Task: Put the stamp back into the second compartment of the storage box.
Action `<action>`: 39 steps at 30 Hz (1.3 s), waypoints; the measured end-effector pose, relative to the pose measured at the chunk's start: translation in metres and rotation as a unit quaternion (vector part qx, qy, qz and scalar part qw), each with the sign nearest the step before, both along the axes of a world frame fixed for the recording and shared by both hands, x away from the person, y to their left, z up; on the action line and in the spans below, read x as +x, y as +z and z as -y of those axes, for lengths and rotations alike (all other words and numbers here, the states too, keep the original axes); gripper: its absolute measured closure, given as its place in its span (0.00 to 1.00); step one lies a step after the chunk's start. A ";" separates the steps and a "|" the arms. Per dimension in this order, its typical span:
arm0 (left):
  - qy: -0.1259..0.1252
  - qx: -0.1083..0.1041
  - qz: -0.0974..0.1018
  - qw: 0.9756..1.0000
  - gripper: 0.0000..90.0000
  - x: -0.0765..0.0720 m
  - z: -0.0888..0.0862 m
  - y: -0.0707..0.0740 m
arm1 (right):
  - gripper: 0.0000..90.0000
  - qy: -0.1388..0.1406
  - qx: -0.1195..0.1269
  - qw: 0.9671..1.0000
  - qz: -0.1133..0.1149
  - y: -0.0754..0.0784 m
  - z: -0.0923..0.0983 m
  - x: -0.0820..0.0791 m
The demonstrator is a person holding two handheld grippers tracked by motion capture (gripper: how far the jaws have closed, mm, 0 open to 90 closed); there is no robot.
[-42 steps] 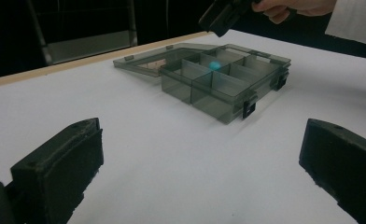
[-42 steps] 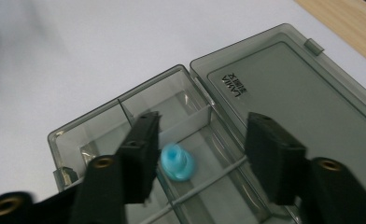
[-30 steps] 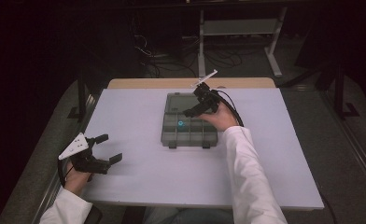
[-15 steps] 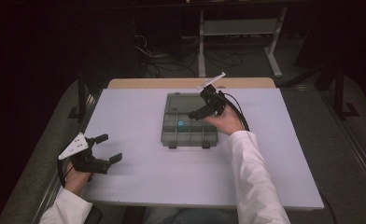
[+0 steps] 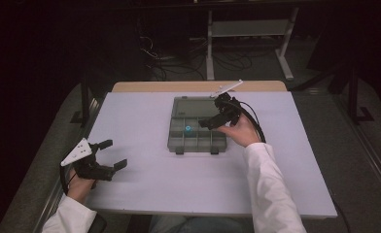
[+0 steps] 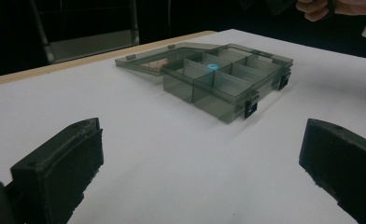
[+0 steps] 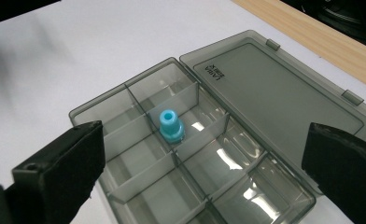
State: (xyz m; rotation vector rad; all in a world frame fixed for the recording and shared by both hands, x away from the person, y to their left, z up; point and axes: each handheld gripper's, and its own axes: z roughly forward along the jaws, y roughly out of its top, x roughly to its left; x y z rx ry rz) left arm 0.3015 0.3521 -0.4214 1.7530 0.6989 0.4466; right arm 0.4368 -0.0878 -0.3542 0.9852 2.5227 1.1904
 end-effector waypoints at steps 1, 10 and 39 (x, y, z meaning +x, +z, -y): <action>0.001 -0.003 -0.001 1.000 0.00 0.000 0.000 0.000 | 0.00 0.000 0.002 1.000 0.001 0.000 0.001 -0.001; 0.002 0.000 0.000 1.000 0.00 0.000 0.000 0.000 | 0.00 -0.002 0.014 1.000 0.009 -0.002 0.014 -0.014; 0.000 0.003 -0.001 1.000 0.00 0.000 0.001 0.000 | 0.00 -0.027 0.063 0.997 0.037 -0.013 0.048 -0.048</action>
